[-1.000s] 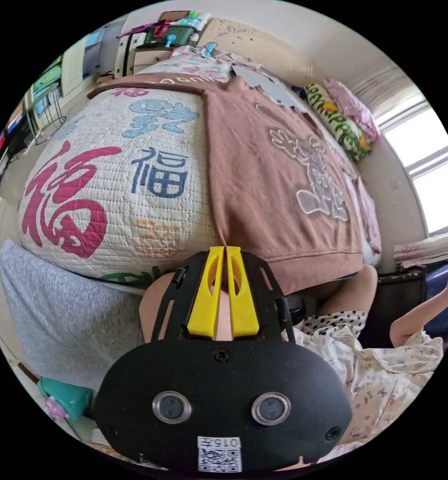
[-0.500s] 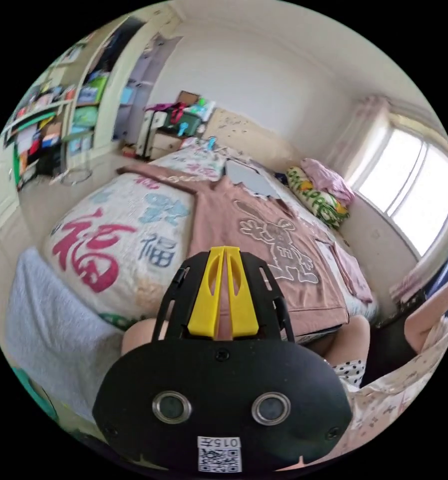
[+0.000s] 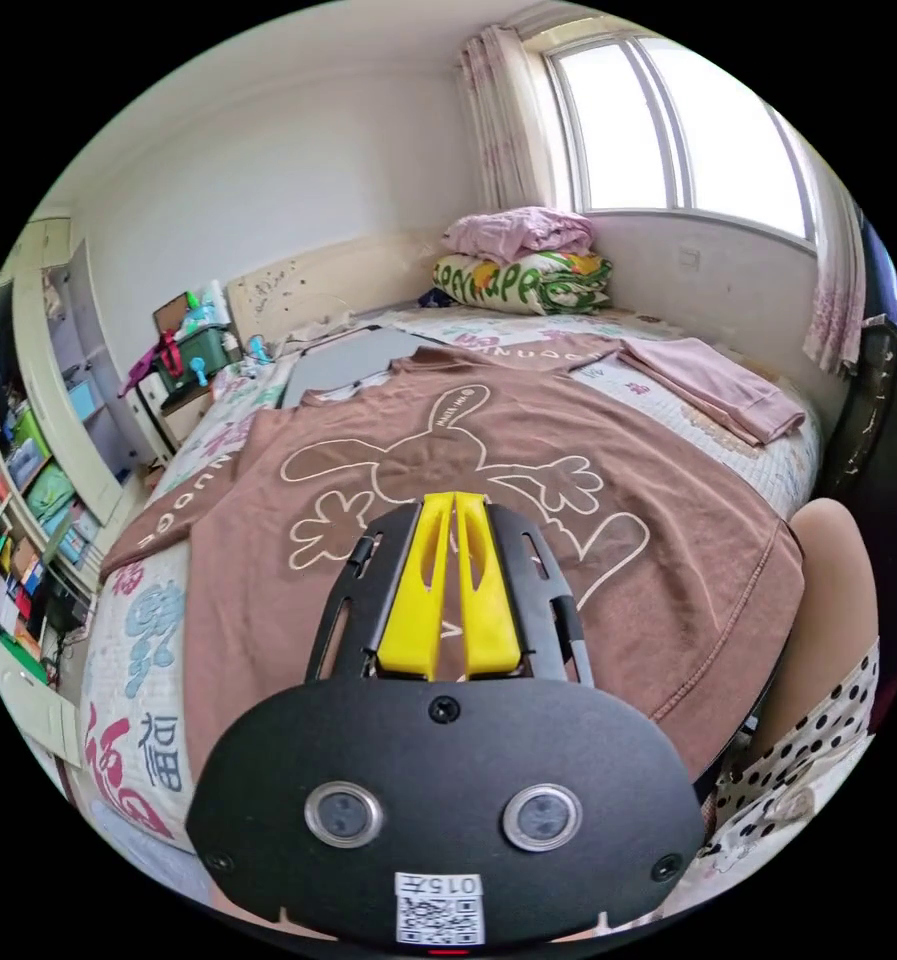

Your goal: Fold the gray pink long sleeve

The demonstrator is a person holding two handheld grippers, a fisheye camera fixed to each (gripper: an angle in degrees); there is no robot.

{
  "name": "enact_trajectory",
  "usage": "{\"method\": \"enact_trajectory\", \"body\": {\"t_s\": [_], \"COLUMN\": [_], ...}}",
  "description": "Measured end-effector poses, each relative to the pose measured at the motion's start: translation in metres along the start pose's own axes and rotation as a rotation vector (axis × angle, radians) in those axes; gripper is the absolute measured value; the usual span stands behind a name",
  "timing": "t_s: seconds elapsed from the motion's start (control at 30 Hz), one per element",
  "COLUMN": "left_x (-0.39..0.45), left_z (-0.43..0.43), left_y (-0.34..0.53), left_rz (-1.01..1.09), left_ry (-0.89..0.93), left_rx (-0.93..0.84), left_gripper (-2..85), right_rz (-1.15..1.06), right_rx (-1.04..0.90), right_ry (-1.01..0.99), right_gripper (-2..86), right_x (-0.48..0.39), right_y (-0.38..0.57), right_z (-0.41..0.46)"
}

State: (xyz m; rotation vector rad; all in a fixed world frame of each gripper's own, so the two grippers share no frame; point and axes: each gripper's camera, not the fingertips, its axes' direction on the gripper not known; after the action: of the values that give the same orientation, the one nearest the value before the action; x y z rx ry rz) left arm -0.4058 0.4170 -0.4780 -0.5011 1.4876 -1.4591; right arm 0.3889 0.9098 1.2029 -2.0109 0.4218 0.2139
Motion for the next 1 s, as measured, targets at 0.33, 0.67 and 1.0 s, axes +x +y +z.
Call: {"method": "enact_trajectory", "body": {"t_s": [0.33,0.67,1.0], "left_x": [0.010,0.046,0.032], "left_z": [0.042,0.076,0.087], "left_y": [-0.066,-0.116,-0.140], "left_rz": [0.004,0.137,0.147], "left_ry": [0.079,-0.022,-0.032], "left_rx": [-0.173,-0.306,-0.307], "left_gripper": [0.1,-0.7,-0.8], "right_rz": [0.420,1.017,0.865], "right_rx": [-0.901,-1.208,-1.014], "right_ry": [0.041,0.471,0.680], "right_gripper": [4.4,11.6,10.8], "right_x": [0.289,0.492,0.520], "right_y": [0.192,0.392,0.397], "right_z": [0.255,0.475,0.613]}}
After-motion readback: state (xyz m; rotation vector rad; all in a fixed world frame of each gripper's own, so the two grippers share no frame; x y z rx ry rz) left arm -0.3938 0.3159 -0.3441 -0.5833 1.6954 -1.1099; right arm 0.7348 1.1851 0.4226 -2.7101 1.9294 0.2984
